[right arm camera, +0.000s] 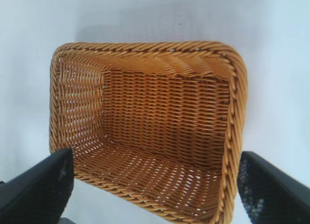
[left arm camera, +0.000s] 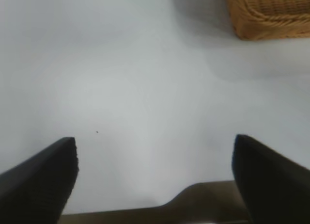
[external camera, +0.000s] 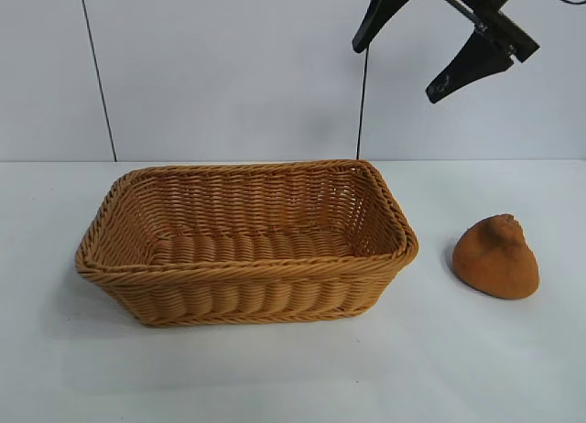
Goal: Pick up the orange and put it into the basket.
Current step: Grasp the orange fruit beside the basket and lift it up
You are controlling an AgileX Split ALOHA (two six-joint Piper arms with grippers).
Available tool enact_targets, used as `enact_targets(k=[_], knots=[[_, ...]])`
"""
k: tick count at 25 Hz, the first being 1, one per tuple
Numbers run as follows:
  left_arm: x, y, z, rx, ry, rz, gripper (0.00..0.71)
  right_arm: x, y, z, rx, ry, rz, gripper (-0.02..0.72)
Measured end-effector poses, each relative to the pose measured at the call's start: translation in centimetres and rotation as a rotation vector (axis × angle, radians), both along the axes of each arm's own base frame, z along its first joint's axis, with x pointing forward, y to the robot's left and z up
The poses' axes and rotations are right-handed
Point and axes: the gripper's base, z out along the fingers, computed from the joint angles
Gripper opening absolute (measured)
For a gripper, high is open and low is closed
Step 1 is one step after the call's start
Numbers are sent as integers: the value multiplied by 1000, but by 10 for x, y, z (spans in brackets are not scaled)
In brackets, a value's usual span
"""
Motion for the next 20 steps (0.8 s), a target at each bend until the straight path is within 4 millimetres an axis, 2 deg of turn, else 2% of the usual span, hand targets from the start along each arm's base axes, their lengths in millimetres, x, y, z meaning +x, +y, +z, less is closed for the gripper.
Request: enact_targets(k=[7,10,13,16,20], knots=[[-25,1,4,-6,-165,0,615,1,-30,-4,-310,6,-65,629],[-39,2,4,-9,-256,1,615,3,-42,-4,-324,12,-103,629],[-42,2,4,-7,-277,2,615,6,-53,-9,-325,34,-131,629],[-42,2,4,-2,-278,4,615,12,-58,-23,-332,71,-140,629],[-42,4,4,14,-278,12,615,23,-58,-56,-344,149,-129,629]])
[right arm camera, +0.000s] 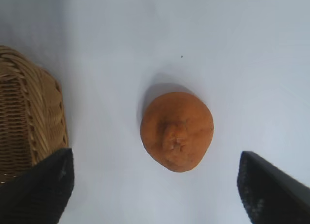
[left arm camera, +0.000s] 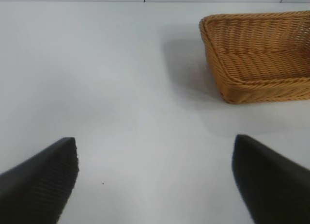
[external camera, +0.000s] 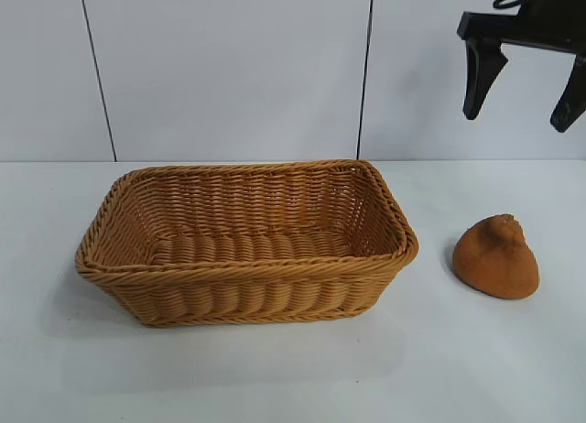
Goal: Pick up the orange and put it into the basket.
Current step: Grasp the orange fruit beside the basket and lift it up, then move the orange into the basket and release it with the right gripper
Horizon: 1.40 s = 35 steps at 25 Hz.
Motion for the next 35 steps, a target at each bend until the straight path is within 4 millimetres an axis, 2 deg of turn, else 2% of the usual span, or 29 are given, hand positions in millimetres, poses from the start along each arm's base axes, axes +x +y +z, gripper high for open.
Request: enact_targets(k=[8,12,15,18,22,23,24,28,31,35], knots=[[0,0,0,3,0,2,615,14,1,-75,-20,174,0,619],[0,0,0,3,0,2,615,16,2,-102,-26,235,0,620],[0,0,0,3,0,2,615,16,1,-113,-32,259,1,599],[0,0,0,3,0,2,615,16,1,-116,-40,264,4,473],[0,0,0,3,0,2,615,16,1,-116,-41,268,7,83],[0,0,0,3,0,2,615,16,1,-115,-41,267,10,24],[0,0,0,3,0,2,615,16,1,-113,-39,263,12,12],[0,0,0,3,0,2,615,20,1,-92,-30,205,12,12],[0,0,0,3,0,2,615,28,3,-56,-5,87,6,11],[0,0,0,4,0,2,615,27,7,6,53,-73,0,11]])
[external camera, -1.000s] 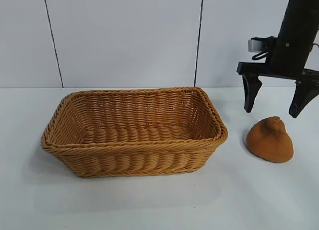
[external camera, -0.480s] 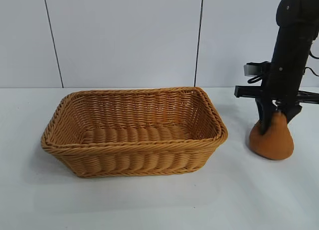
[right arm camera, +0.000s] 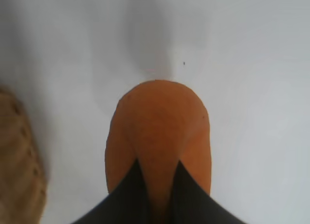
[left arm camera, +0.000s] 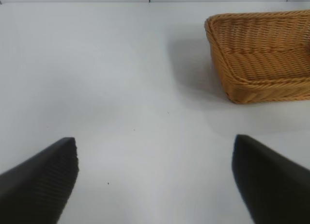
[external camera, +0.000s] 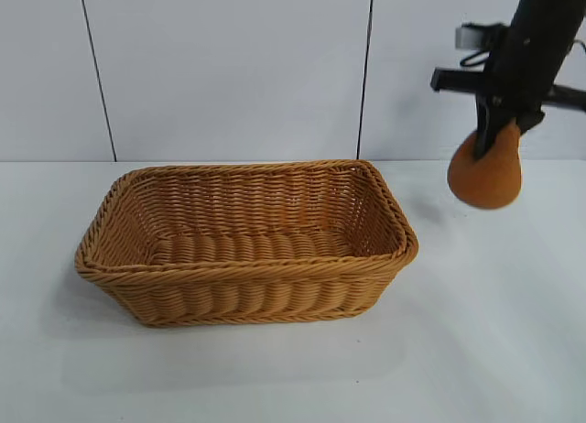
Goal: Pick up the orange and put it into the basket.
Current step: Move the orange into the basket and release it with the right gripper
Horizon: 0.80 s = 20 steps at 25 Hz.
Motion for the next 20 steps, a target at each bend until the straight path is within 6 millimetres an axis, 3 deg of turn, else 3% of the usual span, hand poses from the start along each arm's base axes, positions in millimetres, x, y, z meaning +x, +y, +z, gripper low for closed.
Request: enact_targets(k=[2,5,11,14,20], knots=[[0,0,0,0,0,0,615,-2,0,27,15,-73,0,11],[0,0,0,0,0,0,615,-6,1,50,30,-128,0,11],[0,0,0,1,0,1,615,-11,19,54,81,-126,29,11],[0,0,0,1,0,1,615,-18,51,54,96,-121,101,11],[0,0,0,1,0,1,615,-50,144,56,131,-133,316,11]])
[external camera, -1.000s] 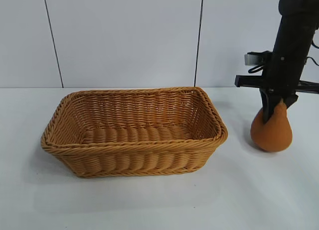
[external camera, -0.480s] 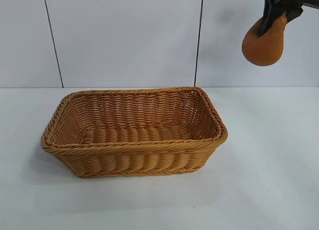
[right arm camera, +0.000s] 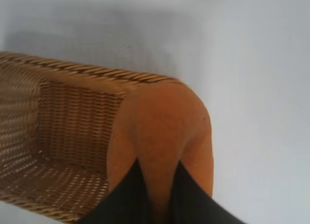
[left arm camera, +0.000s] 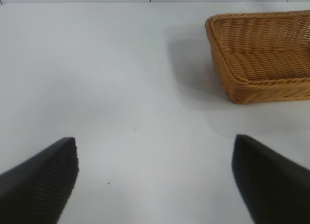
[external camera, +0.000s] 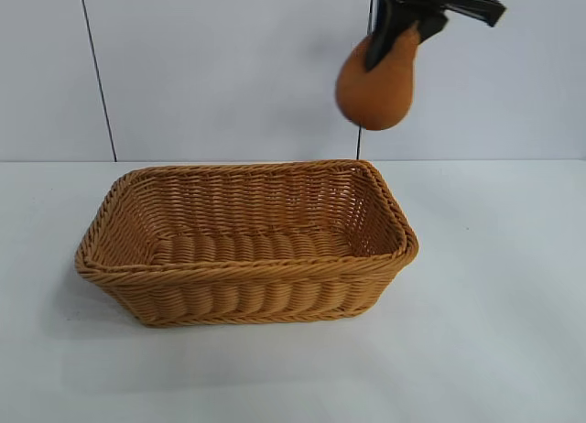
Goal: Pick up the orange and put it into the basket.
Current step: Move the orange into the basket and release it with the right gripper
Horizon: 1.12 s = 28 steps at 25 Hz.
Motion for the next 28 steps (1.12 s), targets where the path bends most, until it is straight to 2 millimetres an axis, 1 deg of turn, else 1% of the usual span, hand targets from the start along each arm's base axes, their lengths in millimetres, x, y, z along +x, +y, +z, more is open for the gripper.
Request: enact_targets(k=[1,4,7,9,11,15,18,20,21,22,24,25,26,28], knots=[[0,0,0,0,0,0,615,-7,15,1,8,-14,34,11],[0,0,0,0,0,0,615,-25,52,2,28,-58,116,11],[0,0,0,0,0,0,615,-36,73,-1,11,-88,167,11],[0,0,0,0,0,0,615,-37,81,-9,-8,-84,176,11],[0,0,0,0,0,0,615,-33,85,-23,-36,-74,179,11],[0,0,0,0,0,0,615,-19,95,-64,-71,-51,176,11],[0,0,0,0,0,0,615,-10,101,-107,-102,3,171,11],[0,0,0,0,0,0,615,-8,104,-132,-120,45,168,11],[0,0,0,0,0,0,615,-7,105,-143,-127,65,168,11],[0,0,0,0,0,0,615,-7,105,-149,-131,78,167,13],[0,0,0,0,0,0,615,-7,106,-151,-126,76,165,58],[0,0,0,0,0,0,615,-7,106,-147,-121,69,166,107],[0,0,0,0,0,0,615,-6,107,-145,-118,64,165,173],[0,0,0,0,0,0,615,-5,107,-139,-114,57,167,345]])
